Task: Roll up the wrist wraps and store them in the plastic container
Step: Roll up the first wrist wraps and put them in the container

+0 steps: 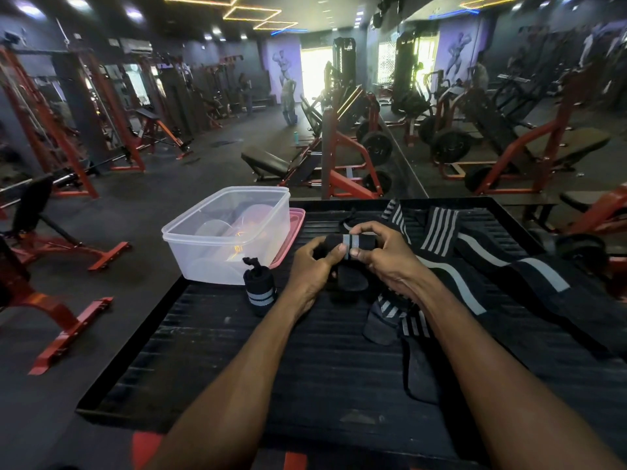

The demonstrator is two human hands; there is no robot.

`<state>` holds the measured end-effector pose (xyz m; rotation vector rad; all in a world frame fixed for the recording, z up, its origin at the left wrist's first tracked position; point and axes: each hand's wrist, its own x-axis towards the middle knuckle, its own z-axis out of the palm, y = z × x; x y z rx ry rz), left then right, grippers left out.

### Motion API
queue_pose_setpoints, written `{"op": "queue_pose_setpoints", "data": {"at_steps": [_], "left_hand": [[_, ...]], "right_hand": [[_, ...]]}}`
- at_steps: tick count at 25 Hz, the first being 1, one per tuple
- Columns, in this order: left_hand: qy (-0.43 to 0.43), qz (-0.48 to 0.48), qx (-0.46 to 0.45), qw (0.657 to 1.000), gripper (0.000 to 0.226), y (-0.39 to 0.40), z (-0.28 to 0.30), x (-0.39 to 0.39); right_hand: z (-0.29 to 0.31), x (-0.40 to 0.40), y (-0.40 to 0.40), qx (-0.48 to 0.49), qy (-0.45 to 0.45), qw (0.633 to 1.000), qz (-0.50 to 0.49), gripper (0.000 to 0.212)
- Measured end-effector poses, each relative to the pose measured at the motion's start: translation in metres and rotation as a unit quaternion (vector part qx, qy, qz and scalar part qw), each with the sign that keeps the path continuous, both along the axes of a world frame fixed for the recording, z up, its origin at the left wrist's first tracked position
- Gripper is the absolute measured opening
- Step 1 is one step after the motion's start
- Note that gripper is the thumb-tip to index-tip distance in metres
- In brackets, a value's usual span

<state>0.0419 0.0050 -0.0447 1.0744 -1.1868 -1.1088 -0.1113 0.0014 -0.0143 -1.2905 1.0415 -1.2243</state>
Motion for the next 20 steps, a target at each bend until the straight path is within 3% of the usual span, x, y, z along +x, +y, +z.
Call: {"op": "queue_pose_setpoints", "data": {"at_steps": [2,4,6,9,13,17,20], "left_hand": [[0.009,0.000,-0.020,1.000,0.014,0.000,0.001,0.002],[-0.001,0.004,-0.041,0.999,0.021,-0.001,0.002,0.004],[-0.030,0.007,-0.062,0.998,0.028,-0.002,0.001,0.004],[-0.019,-0.011,-0.067,0.998,0.037,-0.001,0.002,0.001],[0.094,-0.033,0.013,0.995,0.026,-0.002,0.004,-0.004],[0.027,-0.013,0.031,0.999,0.026,-0.007,-0.002,0.001],[0.005,0.003,0.003,1.000,0.013,-0.006,-0.002,0.003]], "right_hand": [[0.003,0.001,0.001,0.025,-0.014,1.000,0.004,0.026],[0.009,0.003,0.006,0.073,-0.050,0.995,0.037,0.008],[0.010,0.001,0.006,0.103,-0.079,0.990,0.062,0.010],[0.007,-0.001,-0.001,0.105,-0.083,0.991,0.022,0.011],[0.002,0.000,-0.004,0.058,-0.044,0.997,-0.033,0.017],[0.002,0.002,-0.004,0.035,-0.026,0.998,-0.054,0.025],[0.006,0.004,0.002,0.097,-0.070,0.993,0.008,0.018]]}}
